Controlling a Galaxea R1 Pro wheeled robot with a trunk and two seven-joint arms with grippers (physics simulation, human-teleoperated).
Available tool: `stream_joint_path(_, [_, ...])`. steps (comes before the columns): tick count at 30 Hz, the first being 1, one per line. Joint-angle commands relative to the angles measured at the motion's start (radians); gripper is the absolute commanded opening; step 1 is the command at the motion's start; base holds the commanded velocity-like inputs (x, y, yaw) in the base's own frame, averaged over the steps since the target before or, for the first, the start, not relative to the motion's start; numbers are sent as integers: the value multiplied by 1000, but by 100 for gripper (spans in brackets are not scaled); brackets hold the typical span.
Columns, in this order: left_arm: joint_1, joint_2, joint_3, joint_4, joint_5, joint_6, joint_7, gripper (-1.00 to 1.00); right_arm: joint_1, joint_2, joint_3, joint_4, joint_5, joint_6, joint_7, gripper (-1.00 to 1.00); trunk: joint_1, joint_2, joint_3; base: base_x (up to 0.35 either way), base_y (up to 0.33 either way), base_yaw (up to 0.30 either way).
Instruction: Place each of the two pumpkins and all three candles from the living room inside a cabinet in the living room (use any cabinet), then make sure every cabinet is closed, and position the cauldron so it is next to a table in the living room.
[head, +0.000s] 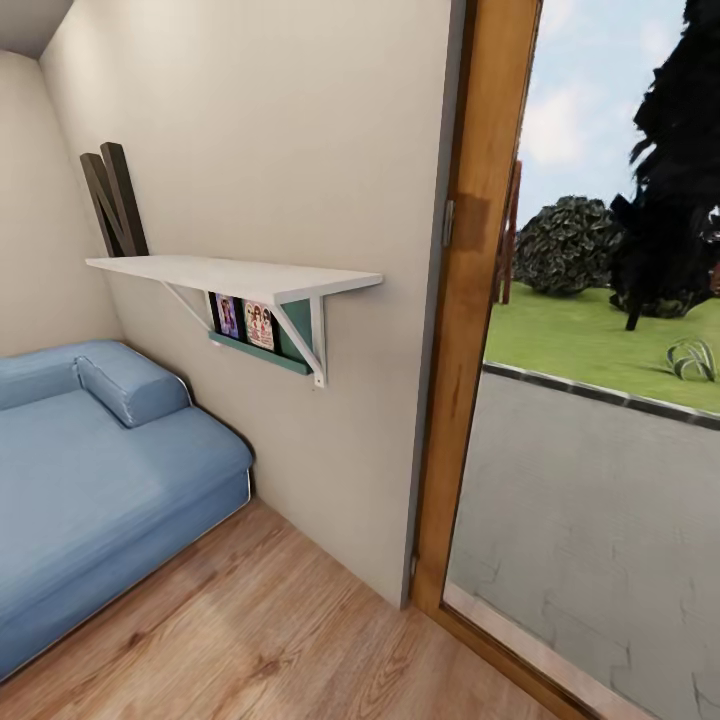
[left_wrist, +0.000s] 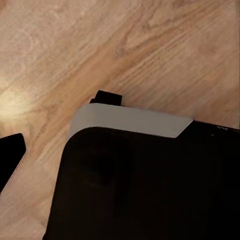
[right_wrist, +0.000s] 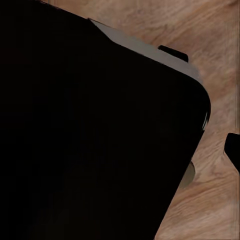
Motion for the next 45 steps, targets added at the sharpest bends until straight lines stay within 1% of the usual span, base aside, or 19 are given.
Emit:
stream_joint_path(1, [0, -1, 1, -5, 11, -9, 7, 100, 0, -1, 7, -8, 16, 0, 5, 100, 0, -1, -1, 0, 0, 0])
stream_joint_path(8, [0, -4, -19, -45, 50, -49, 46, 100, 0, -5, 47, -22, 55, -39, 44, 100, 0, -1, -1, 0, 0, 0])
stream_joint_path(9, [0, -2, -21, -101, 437, -271, 86, 100, 0, -5, 177, -22, 127, -127, 164, 100, 0, -1, -1, 0, 0, 0])
stream_joint_path(12, [0, 0, -22, -86, 440, -276, 55, 100, 0, -5, 174, -21, 126, -131, 168, 100, 0, -1, -1, 0, 0, 0])
stream_joint_path(16, [0, 1, -22, -78, 443, -278, 32, 100, 0, -5, 173, -21, 125, -141, 171, 100, 0, -1, -1, 0, 0, 0])
stream_joint_path(21, [0, 2, -21, -74, 445, -280, 23, 100, 0, -5, 172, -19, 125, -156, 172, 100, 0, -1, -1, 0, 0, 0])
stream_joint_path(22, [0, 2, -21, -73, 447, -289, 21, 100, 0, -6, 172, -19, 125, -162, 173, 100, 0, -1, -1, 0, 0, 0])
stream_joint_path(32, [1, 5, -20, -72, 448, -303, 20, 100, -1, -6, 172, -13, 125, -174, 173, 100, 0, -1, -1, 0, 0, 0])
stream_joint_path(36, [1, 5, -19, -70, 449, -304, 20, 100, -1, -7, 171, -13, 125, -175, 173, 100, 0, -1, -1, -85, 264, 0])
stream_joint_path(37, [1, 3, -20, -70, 446, -305, 19, 100, -1, -7, 171, -13, 125, -176, 173, 100, 0, -1, -1, -219, 250, 0])
stream_joint_path(45, [1, 5, -20, -70, 449, -305, 19, 100, -1, -7, 171, -13, 125, -176, 173, 100, 0, -1, -1, -252, 242, 0])
